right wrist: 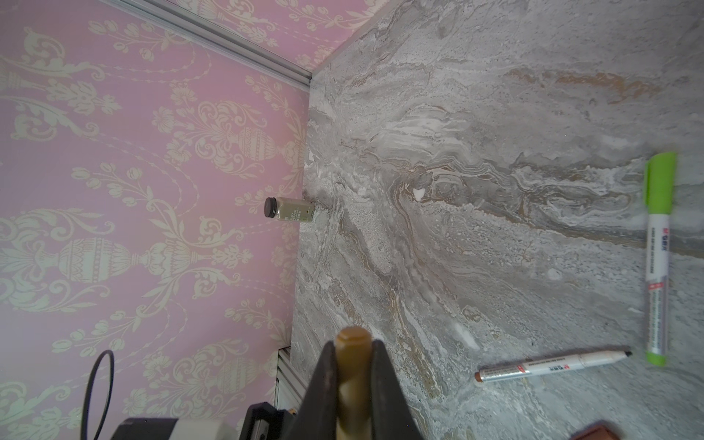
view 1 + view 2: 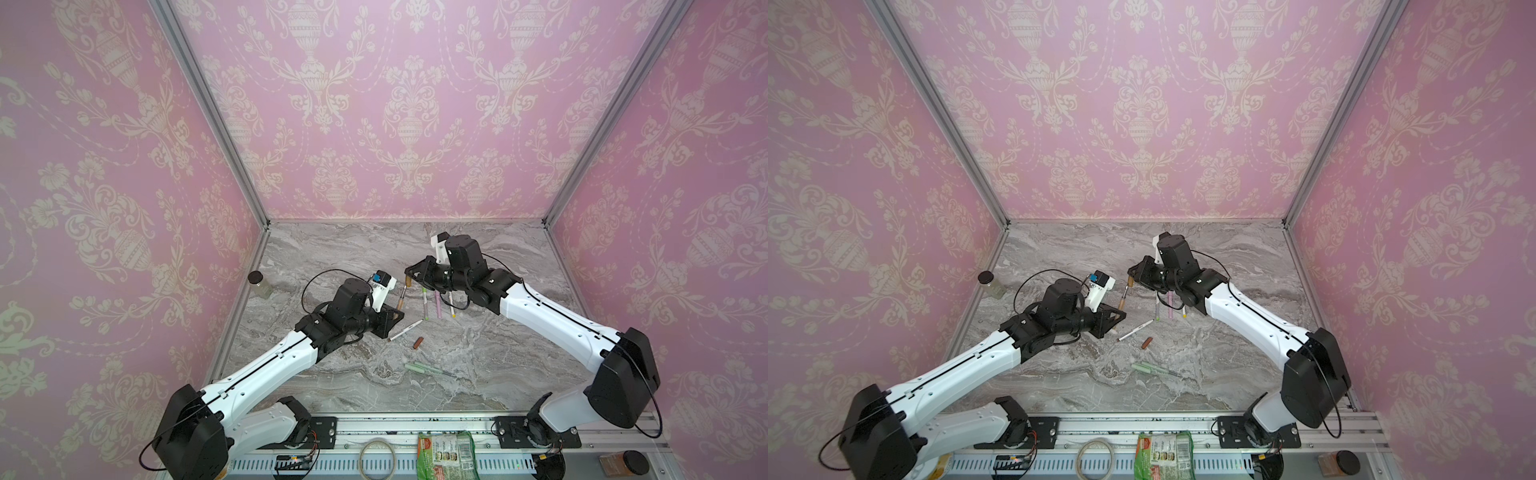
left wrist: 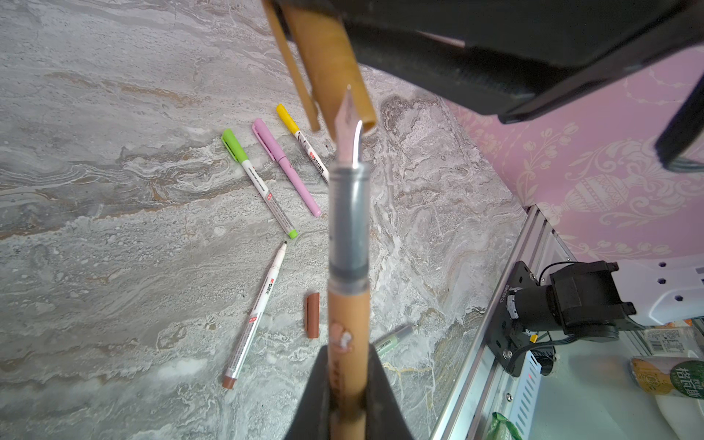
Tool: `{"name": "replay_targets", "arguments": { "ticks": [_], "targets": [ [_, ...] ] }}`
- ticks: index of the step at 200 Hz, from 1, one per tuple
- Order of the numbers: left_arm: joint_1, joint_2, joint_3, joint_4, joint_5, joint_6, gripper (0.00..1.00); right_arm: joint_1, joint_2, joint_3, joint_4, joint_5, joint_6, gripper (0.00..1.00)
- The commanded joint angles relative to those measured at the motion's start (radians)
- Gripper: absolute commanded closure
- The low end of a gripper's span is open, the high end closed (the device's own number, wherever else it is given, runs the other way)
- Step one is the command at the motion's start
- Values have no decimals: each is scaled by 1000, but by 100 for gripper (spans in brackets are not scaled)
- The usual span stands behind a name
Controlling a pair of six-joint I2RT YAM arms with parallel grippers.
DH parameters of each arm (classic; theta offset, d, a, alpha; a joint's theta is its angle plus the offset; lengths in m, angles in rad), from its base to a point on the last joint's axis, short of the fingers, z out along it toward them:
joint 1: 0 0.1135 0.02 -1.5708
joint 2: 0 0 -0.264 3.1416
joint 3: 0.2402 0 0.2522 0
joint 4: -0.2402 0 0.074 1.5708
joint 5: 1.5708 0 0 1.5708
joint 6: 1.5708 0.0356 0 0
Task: Insert the pens into the pen caps
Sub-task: 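Align the brown cap over the fountain pen nib with the right gripper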
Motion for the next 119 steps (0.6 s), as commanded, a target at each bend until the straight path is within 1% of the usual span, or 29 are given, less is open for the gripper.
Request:
{"name": "replay_targets", "arguments": {
  "ticks": [1, 119],
  "targets": [
    [-8, -20, -10, 7, -22, -15, 100, -3, -13, 34, 23, 1, 18, 100],
    [-8, -19, -10, 6, -23, -12, 100, 1, 2, 61, 28, -15, 23, 100]
  ]
}}
